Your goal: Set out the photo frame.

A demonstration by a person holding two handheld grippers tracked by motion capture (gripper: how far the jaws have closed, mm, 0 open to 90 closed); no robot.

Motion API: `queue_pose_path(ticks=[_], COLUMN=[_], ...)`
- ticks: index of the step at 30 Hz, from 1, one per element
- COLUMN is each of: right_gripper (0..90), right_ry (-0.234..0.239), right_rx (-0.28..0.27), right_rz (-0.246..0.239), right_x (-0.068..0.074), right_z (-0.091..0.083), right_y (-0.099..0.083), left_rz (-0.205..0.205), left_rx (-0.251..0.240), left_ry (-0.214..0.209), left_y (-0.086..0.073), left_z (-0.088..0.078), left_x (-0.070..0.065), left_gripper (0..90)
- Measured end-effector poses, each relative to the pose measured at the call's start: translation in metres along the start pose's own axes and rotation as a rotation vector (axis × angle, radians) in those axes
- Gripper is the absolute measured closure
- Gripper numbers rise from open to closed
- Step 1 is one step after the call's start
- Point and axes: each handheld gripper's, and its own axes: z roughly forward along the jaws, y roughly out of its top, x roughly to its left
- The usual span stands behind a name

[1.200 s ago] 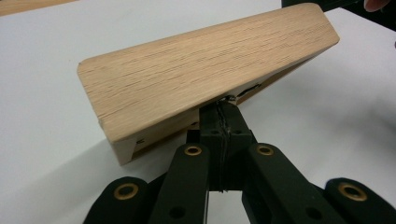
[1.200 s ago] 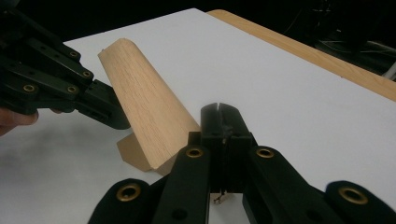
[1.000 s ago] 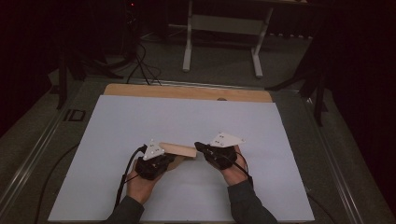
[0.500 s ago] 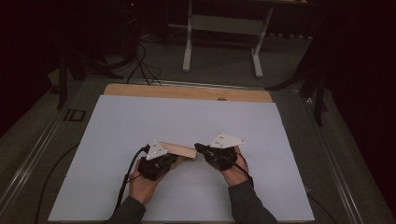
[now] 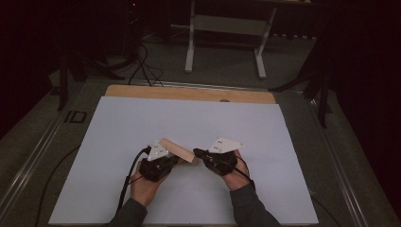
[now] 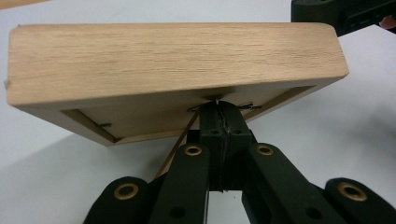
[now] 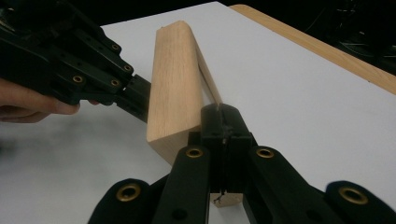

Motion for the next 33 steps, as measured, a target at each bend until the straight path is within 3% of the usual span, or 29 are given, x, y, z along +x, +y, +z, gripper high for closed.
queue_pose_path(ticks=[18, 33], right_gripper=[89.7, 89.7], right_ry=[0.018, 0.002], right_rx=[0.014, 0.046], right_rz=[-0.011, -0.013], right_x=[0.0016, -0.0007], right_z=[-0.0007, 0.0048], right_y=[-0.0003, -0.0058], left_rz=[-0.013, -0.008], left_rx=[0.006, 0.014], left_ry=[-0.014, -0.025], left_y=[-0.0012, -0.0015], left_z=[0.0024, 0.0044], left_x=[0.0003, -0.0022], left_gripper=[89.5, 89.5])
